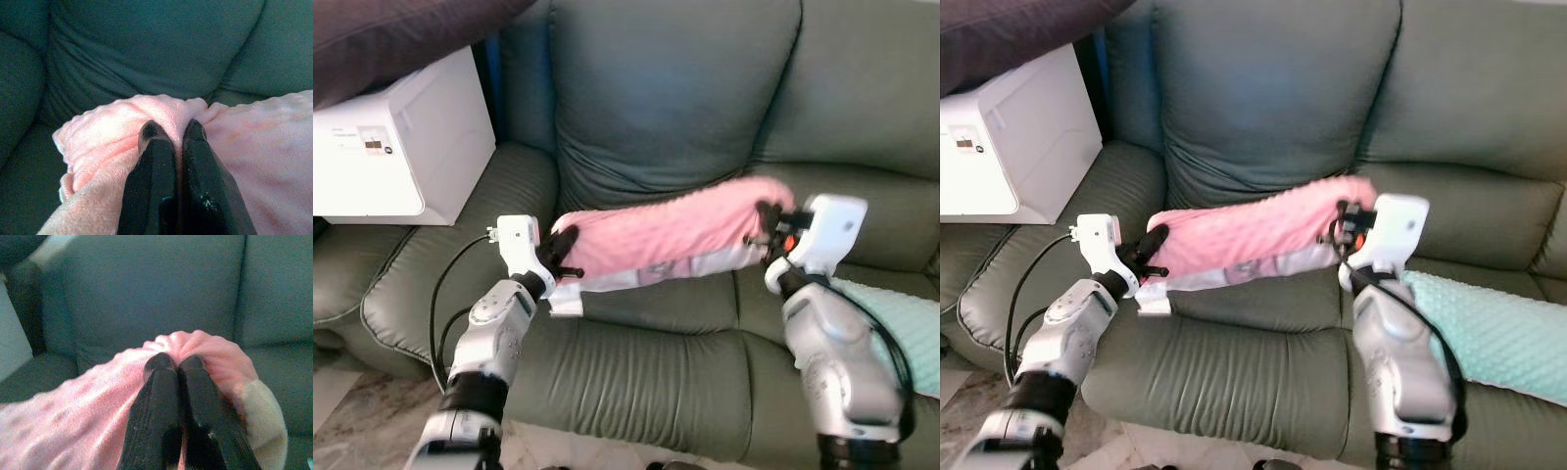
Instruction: Move the pillow to the sofa
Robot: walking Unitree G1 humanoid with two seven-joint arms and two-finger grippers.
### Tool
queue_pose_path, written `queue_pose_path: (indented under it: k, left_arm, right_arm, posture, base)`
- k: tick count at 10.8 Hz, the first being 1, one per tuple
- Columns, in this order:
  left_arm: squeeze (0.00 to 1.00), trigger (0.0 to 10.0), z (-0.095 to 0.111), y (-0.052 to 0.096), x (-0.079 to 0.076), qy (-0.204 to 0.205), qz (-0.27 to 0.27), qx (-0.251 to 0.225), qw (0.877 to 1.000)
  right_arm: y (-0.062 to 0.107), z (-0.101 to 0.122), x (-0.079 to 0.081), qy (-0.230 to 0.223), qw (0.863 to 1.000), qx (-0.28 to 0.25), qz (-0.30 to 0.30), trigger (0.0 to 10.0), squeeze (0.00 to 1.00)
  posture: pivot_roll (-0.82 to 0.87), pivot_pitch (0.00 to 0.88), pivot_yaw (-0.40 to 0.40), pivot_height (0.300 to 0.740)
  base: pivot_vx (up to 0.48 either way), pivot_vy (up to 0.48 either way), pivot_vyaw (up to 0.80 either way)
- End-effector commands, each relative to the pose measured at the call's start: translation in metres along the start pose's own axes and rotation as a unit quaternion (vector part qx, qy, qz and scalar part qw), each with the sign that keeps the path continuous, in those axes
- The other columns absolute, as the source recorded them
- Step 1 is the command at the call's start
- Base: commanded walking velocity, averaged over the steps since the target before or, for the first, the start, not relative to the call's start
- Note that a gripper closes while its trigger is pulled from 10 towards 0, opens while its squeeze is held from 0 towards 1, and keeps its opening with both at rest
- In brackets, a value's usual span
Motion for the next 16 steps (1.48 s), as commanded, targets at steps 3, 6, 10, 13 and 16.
queue_pose_path:
  k: [3, 6, 10, 13, 16]
  left_arm:
    - [0.00, 0.0, -0.004, 0.000, 0.022, -0.060, 0.045, 0.008, 0.997]
    - [0.00, 0.0, -0.006, -0.003, 0.031, -0.085, 0.058, 0.020, 0.994]
    - [0.00, 0.0, -0.004, -0.025, 0.009, -0.114, 0.044, 0.052, 0.991]
    - [0.00, 0.0, 0.000, -0.037, -0.008, -0.126, 0.032, 0.066, 0.989]
    - [0.00, 0.0, 0.047, -0.058, -0.023, -0.116, 0.029, -0.002, 0.993]
  right_arm:
    - [0.006, -0.024, -0.015, 0.000, 0.999, 0.026, -0.026, 0.0, 0.00]
    - [0.013, -0.050, -0.023, 0.001, 0.997, 0.062, -0.043, 0.0, 0.00]
    - [0.012, -0.079, -0.039, 0.003, 0.992, 0.111, -0.065, 0.0, 0.00]
    - [-0.004, -0.085, -0.053, 0.031, 0.989, 0.119, -0.078, 0.0, 0.00]
    - [-0.042, -0.040, -0.059, 0.038, 0.995, 0.025, -0.086, 0.0, 0.00]
  posture:
    - [-0.21, 0.176, 0.005, 0.740]
    - [-0.22, 0.248, 0.018, 0.740]
    - [-0.26, 0.353, 0.028, 0.740]
    - [-0.28, 0.385, 0.029, 0.740]
    - [-0.29, 0.408, 0.029, 0.740]
  base:
    - [0.000, 0.000, 0.00]
    - [0.000, 0.000, 0.00]
    - [0.000, 0.000, 0.00]
    - [0.000, 0.000, 0.00]
    - [0.000, 0.000, 0.00]
Point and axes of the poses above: a point about 5 cm out from each wrist's last joint towards the gripper, its own y axis pointing back from the gripper into the wrist, its own z axis along the axis of the wrist's last joint, x = y × z, the point moved 3 cm from there along -y, pointing out of the wrist towards the gripper, and after that the axes turned 4 degrees about -y, right-handed, at the moved point
